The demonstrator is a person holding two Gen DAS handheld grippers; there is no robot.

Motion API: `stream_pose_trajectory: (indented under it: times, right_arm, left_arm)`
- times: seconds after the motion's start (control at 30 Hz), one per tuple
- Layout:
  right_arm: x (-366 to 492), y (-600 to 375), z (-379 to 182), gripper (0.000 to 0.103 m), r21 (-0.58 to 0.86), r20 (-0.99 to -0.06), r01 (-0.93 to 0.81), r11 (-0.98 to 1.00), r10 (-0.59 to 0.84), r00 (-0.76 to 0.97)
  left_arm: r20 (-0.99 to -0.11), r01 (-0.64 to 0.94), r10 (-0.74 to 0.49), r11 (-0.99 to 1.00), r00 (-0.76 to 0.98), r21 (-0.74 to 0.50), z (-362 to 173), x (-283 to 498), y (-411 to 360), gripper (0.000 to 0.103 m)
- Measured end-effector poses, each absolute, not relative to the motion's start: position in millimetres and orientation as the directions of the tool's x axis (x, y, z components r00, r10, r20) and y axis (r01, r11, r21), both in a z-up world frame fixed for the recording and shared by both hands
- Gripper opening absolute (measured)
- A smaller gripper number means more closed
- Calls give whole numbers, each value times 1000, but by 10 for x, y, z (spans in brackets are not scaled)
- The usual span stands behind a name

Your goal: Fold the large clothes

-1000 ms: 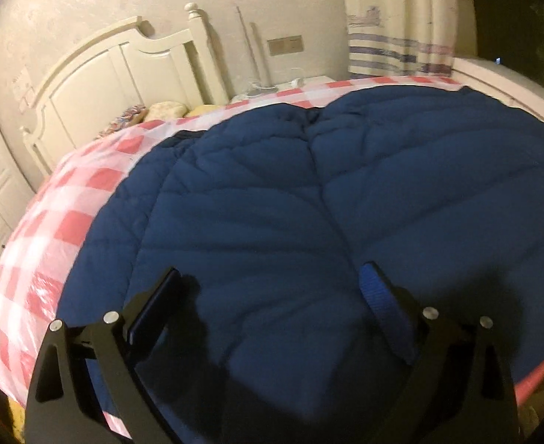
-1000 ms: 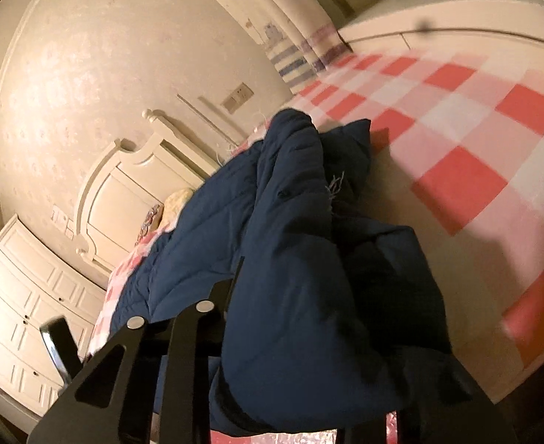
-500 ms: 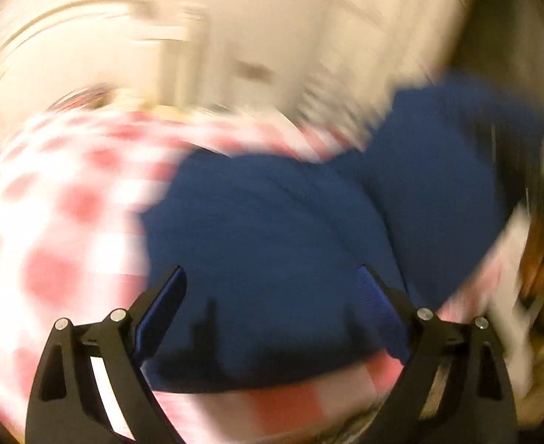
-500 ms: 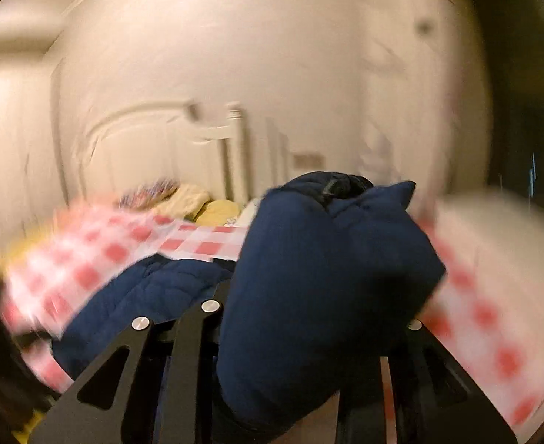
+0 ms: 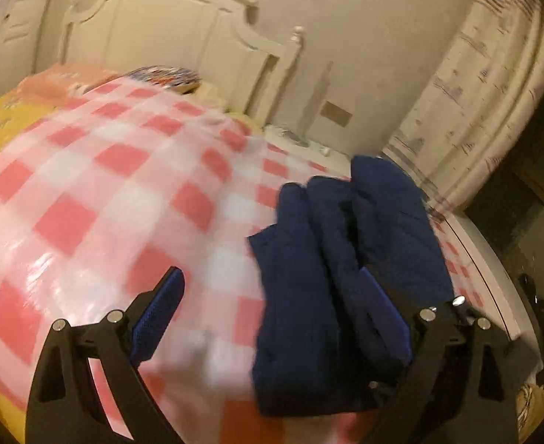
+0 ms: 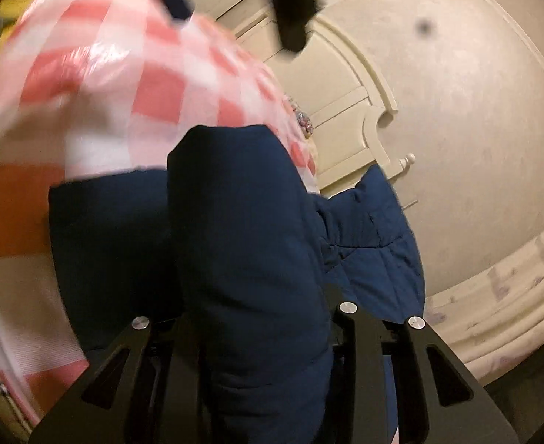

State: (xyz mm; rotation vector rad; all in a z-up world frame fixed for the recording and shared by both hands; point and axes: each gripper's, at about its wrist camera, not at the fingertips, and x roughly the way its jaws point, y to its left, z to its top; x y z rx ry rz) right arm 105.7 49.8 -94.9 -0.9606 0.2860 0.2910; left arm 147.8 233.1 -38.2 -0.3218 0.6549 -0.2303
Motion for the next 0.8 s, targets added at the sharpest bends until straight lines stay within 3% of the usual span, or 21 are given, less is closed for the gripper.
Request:
stream_pose_trajectory:
  times: [0.2, 0.3, 0.37, 0.4, 0.5, 0.57, 0.7, 0.8]
  right_arm:
    - [863, 223, -441, 28, -676, -186, -279, 682, 208, 960]
    - [874, 359, -540, 28, -695, -226, -326, 641, 236, 945]
    - [939, 538, -869, 30, -732, -313, -394, 556, 240, 919]
    - [941, 634, -1069, 31, -783, -311, -380, 493, 219, 925]
    - [906, 734, -1262, 36, -828, -288, -349, 440, 201, 936]
    - [930, 719, -1242, 41, -822, -301, -357, 443, 195, 934]
    - [1014, 714, -1193, 49, -830, -301, -351, 433, 182, 936]
    - [844, 762, -1203, 60, -839, -302, -354, 412, 188, 934]
  left_arm:
    - [-499, 130, -295, 932, 815, -338, -114, 1529, 2185, 94]
    - [-481, 130, -253, 953, 840, -275, 141, 1573, 2144, 94]
    - [-466, 161, -243, 965, 851, -208, 341, 1630, 2025, 94]
    - [-466, 183, -244, 968, 850, -174, 418, 1658, 1949, 97]
    - [-510, 292, -270, 956, 817, -38, 557, 1928, 1474, 100]
    - [-592, 393, -316, 919, 741, 2, 444, 2273, 1097, 100]
    - [-746, 389, -138, 905, 652, 173, -140, 2998, 646, 100]
    - [-779, 413, -200, 907, 595, 82, -519, 3278, 760, 101]
